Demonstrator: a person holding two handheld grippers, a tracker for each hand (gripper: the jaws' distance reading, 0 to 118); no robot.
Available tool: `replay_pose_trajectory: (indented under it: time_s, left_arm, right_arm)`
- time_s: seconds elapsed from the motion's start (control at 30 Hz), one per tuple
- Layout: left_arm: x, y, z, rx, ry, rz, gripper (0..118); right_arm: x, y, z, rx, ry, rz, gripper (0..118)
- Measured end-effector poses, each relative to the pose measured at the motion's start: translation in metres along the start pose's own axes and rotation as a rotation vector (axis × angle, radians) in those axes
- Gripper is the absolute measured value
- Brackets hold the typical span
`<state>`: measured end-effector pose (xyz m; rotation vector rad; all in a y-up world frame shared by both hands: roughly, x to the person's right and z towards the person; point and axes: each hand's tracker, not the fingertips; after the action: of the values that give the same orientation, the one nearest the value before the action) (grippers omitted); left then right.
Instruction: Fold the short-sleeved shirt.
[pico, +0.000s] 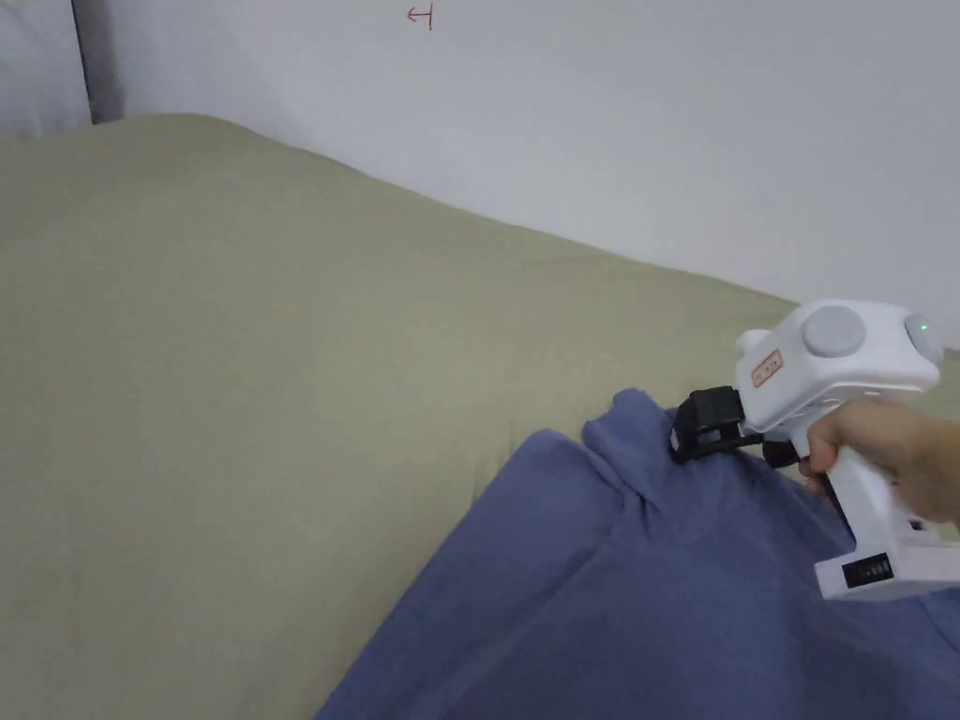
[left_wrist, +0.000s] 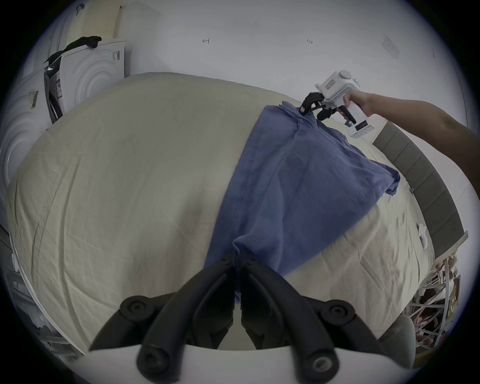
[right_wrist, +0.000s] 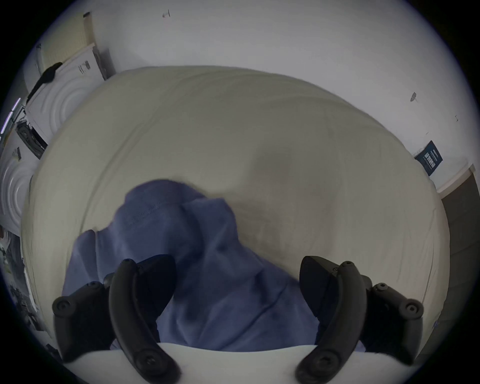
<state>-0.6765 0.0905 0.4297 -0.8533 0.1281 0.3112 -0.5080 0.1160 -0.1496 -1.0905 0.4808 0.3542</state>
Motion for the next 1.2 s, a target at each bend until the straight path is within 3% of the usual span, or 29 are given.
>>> replay_pose_trajectory:
  time_s: [0.03,0.07,0.1,0.13,0.2,0.27,0.37,0.5,0.7,0.93,1.2]
  left_arm:
    - [0.0,0.0,0.0,-0.004,-0.005,-0.001,2]
    - [0.0,0.0,0.0,-0.005,-0.004,-0.002,2]
    - [-0.002,0.0,0.0,-0.003,-0.008,0.007,2]
    - [-0.003,0.0,0.0,-0.004,-0.011,0.018,2]
    - [0.0,0.0,0.0,-0.001,-0.012,0.019,2]
    - [0.0,-0.001,0.002,0.001,-0.011,0.014,2]
    - [0.001,0.0,0.004,0.0,-0.011,0.014,2]
    - [0.003,0.007,0.013,0.019,-0.015,0.013,2]
    - [0.003,0.044,0.032,0.141,-0.061,0.037,2]
    - [0.009,0.128,0.065,0.316,-0.103,-0.047,2]
    - [0.031,0.279,0.089,0.426,-0.071,-0.257,2]
  right_arm:
    - [-0.002,-0.004,0.0,-0.026,0.0,-0.007,79]
    - [-0.001,-0.005,0.002,-0.017,0.004,-0.03,72]
    - [-0.004,-0.007,0.01,0.038,-0.02,-0.058,46]
    - [-0.004,-0.007,0.017,0.076,-0.041,-0.059,6]
    - [0.0,-0.008,0.029,0.149,-0.118,-0.057,7]
    - [0.003,-0.008,0.045,0.185,-0.048,-0.087,7]
    - [0.001,-0.019,0.073,0.249,-0.076,-0.076,7]
    - [0.009,-0.025,0.111,0.332,-0.032,-0.111,7]
    - [0.014,-0.045,0.21,0.543,-0.042,-0.121,7]
    - [0.031,-0.06,0.334,0.736,-0.094,-0.135,7]
    - [0.068,-0.065,0.43,0.875,-0.16,-0.2,7]
